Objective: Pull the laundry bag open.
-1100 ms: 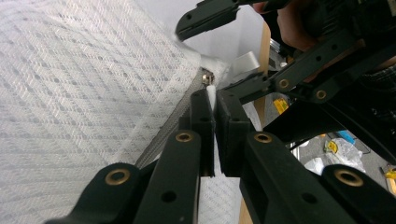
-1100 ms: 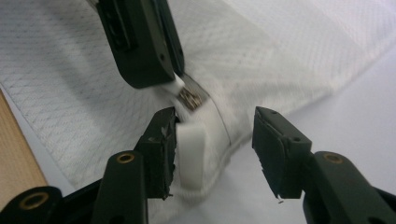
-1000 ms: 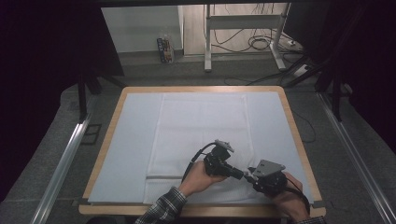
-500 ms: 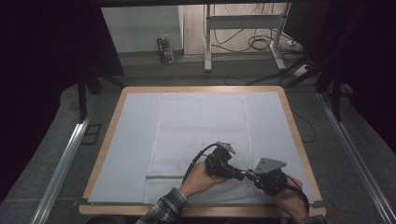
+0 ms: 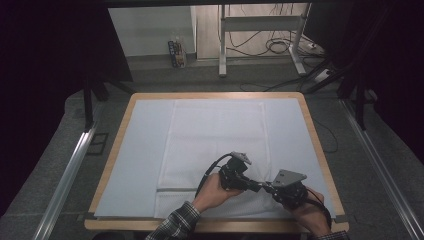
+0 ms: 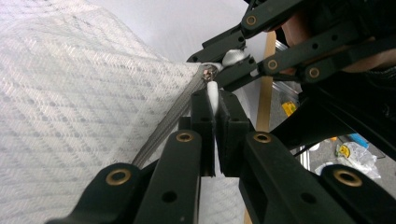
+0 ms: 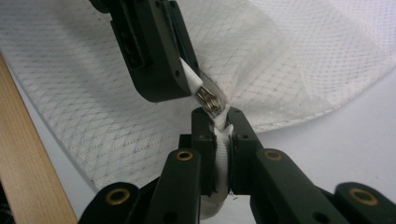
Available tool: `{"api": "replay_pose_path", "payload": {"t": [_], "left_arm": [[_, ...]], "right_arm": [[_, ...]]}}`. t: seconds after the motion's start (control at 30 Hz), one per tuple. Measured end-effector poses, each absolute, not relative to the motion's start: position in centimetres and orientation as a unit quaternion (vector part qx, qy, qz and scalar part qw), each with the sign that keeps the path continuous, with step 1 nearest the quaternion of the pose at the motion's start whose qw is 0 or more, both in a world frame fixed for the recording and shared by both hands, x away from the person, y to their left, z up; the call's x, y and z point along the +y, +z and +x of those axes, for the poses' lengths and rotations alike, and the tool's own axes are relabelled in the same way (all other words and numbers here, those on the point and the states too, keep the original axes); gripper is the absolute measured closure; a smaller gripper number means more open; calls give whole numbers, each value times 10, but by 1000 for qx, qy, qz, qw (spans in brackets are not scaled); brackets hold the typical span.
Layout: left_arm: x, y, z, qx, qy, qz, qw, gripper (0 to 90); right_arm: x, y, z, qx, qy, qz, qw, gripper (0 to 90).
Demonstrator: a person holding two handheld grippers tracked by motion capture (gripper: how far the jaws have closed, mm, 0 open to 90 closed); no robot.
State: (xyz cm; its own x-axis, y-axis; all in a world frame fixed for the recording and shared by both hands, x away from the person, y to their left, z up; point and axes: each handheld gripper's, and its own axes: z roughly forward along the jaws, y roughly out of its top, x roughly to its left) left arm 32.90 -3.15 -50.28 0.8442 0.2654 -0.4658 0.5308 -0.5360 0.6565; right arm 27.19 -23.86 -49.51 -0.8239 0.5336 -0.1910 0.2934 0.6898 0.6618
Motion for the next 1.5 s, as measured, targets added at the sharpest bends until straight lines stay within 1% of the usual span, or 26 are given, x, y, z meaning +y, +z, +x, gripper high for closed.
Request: {"api": "replay_pose_path", "payload": {"t": [0.13, 0.3, 0.4, 0.47, 0.57, 1.17, 1.5], "left_arm": [[-27, -502, 328, 231, -146, 867, 416, 876], [-14, -503, 330, 236, -151, 864, 417, 876], [-12, -505, 328, 238, -145, 866, 415, 875], [-9, -506, 328, 237, -153, 864, 417, 875], [-6, -506, 326, 236, -143, 869, 410, 875], [31, -510, 320, 259, -128, 869, 401, 874], [48, -511, 311, 268, -120, 865, 407, 874]], "right_arm": [[-239, -495, 272, 900, 318, 230, 189, 836], [-245, -494, 273, 894, 329, 242, 184, 839], [-244, -495, 272, 897, 324, 239, 185, 839], [-244, -495, 272, 896, 325, 241, 182, 838], [-244, -495, 272, 897, 323, 244, 180, 839], [-246, -497, 271, 897, 317, 251, 177, 840], [-245, -497, 270, 898, 316, 247, 179, 839]]}}
